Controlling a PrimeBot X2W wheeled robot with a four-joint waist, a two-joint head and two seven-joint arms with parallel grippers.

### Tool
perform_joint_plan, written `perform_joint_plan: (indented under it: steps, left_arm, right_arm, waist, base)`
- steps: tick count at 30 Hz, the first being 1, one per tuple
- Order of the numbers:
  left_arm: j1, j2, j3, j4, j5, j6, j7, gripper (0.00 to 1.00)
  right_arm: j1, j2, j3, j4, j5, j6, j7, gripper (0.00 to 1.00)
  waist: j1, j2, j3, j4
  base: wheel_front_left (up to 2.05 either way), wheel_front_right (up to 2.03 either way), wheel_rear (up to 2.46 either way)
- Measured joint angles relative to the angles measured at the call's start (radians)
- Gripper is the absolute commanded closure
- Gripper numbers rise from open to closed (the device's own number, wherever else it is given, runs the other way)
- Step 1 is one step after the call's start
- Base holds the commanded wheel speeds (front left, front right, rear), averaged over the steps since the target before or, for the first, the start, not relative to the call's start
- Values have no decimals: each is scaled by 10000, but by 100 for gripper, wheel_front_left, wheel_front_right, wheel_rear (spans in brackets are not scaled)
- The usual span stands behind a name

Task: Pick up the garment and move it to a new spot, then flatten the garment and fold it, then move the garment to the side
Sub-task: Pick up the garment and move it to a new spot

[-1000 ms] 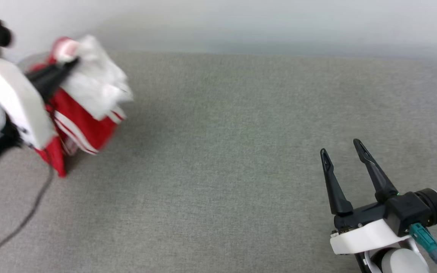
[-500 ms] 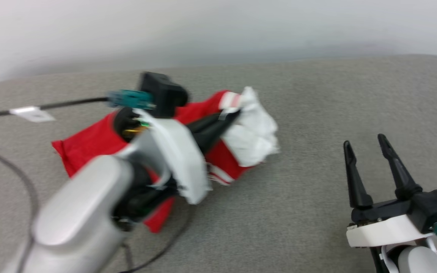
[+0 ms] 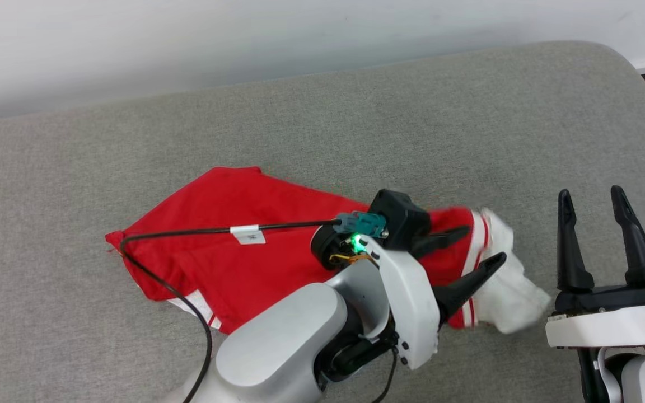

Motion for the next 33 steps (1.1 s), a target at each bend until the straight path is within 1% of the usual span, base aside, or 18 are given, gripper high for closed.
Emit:
perform_joint_plan:
  steps: [2, 6, 10, 12, 13, 14, 15, 16, 18, 22, 26, 28, 29, 33]
  left_arm:
    - [28, 77, -2, 291, 102, -40, -337, 0]
    - [61, 502, 420, 650, 345, -71, -1298, 0]
    - [352, 1001, 1283, 803, 249, 136, -2370, 0]
    - [503, 1350, 1674, 773, 247, 345, -2842, 0]
    - [503, 1350, 1674, 773, 247, 345, -2842, 0]
    - [557, 1569, 1858, 736, 332, 487, -3062, 0]
    - [697, 2100, 2270, 633, 514, 803, -3538, 0]
    - [697, 2100, 2270, 633, 514, 803, -3538, 0]
    - [941, 2596, 2650, 454, 704, 1147, -3933, 0]
    - [1736, 3407, 3254, -94, 1030, 1651, -4349, 0]
    - [2859, 3969, 3783, -631, 1490, 2113, -4514, 0]
    - [3481, 4010, 3996, -901, 1726, 2290, -4527, 0]
    - [3820, 3927, 4184, -1101, 1847, 2378, -4527, 0]
    - [5063, 3335, 4939, -1858, 2619, 2527, -4556, 0]
  right_arm:
    - [7, 2, 42, -6, 36, 0, 0, 0]
    - [40, 6, 146, 4, -59, 0, 0, 0]
    - [143, 6, 196, 21, -151, 0, 0, 0]
    - [270, 8, 213, 13, -234, 0, 0, 0]
    - [270, 8, 213, 13, -234, 0, 0, 0]
    - [293, 8, 213, 2, -255, 0, 0, 0]
    - [350, 4, 228, -31, -334, 0, 0, 0]
    - [350, 4, 228, -31, -334, 0, 0, 0]
    - [427, 10, 282, -56, -422, 2, 0, 0]
    - [545, 10, 278, -161, -441, 0, 0, 0]
    - [666, 10, 326, -217, -441, 0, -2, 0]
    - [745, 10, 378, -221, -441, 0, 0, 0]
    - [812, 10, 391, -219, -439, 0, -2, 0]
    - [902, 10, 435, -226, -387, 0, 0, 0]
  waist:
    - [1, 0, 25, 66]
    - [1, 0, -35, 365]
    - [1, 0, -279, 765]
    - [0, 0, -454, 999]
    - [0, 0, -454, 999]
    - [1, 0, -542, 1122]
    - [1, 0, -724, 1376]
    - [1, 0, -724, 1376]
    - [1, 0, -909, 1618]
    - [1, 0, -1235, 2045]
    - [0, 0, -1461, 2393]
    - [0, 0, -1542, 2499]
    - [0, -1, -1573, 2541]
    - [0, -1, -1634, 2643]
  base:
    - [0, 0, 0]
    - [0, 0, 0]
    - [0, 0, 0]
    - [0, 0, 0]
    - [0, 0, 0]
    - [0, 0, 0]
    - [0, 0, 0]
    - [0, 0, 0]
    - [0, 0, 0]
    - [0, 0, 0]
    - [0, 0, 0]
    - [0, 0, 0]
    - [0, 0, 0]
    - [0, 0, 0]
